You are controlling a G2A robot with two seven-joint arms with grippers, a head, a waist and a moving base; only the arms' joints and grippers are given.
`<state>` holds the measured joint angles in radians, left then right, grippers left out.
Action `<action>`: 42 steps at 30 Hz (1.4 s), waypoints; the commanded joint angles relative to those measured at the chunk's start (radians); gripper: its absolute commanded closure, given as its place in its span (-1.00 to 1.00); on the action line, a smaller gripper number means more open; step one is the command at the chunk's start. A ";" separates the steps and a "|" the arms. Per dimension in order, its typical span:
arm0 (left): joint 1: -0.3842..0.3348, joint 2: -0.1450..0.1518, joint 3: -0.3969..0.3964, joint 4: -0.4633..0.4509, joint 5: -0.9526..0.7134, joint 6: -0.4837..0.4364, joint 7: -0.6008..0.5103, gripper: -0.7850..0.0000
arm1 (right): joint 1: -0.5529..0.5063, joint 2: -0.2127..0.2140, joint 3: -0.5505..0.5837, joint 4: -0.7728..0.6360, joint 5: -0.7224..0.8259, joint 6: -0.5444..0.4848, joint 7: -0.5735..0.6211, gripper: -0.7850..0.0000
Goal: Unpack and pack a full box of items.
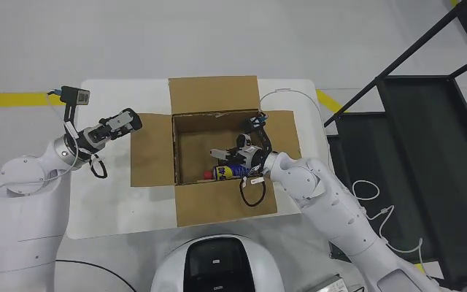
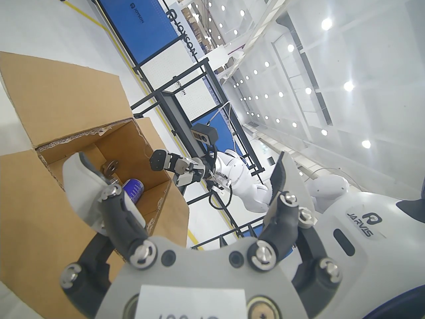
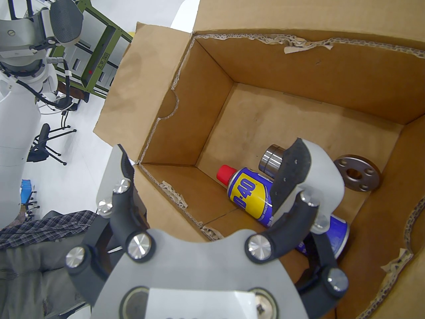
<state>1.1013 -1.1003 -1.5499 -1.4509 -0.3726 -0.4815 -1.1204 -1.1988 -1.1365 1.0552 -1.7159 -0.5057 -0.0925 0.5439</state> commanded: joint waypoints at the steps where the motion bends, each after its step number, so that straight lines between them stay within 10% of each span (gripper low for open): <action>1: 0.000 0.000 0.000 0.000 0.000 0.000 0.000 -1.00 | 0.000 0.000 0.000 0.000 0.000 0.000 0.000 -1.00; 26: 0.000 0.000 0.000 0.000 0.000 0.000 0.000 -1.00 | 0.066 -0.001 0.007 0.028 -0.042 0.010 0.079 -1.00; 42: 0.000 0.000 0.000 0.000 0.000 0.000 0.000 -1.00 | 0.393 -0.053 -0.216 0.390 -0.188 -0.338 0.294 -1.00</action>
<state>1.1013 -1.1003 -1.5499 -1.4509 -0.3727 -0.4815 -1.1204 -0.8267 -1.1850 0.8519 -1.3569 -0.6853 -0.4092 0.8334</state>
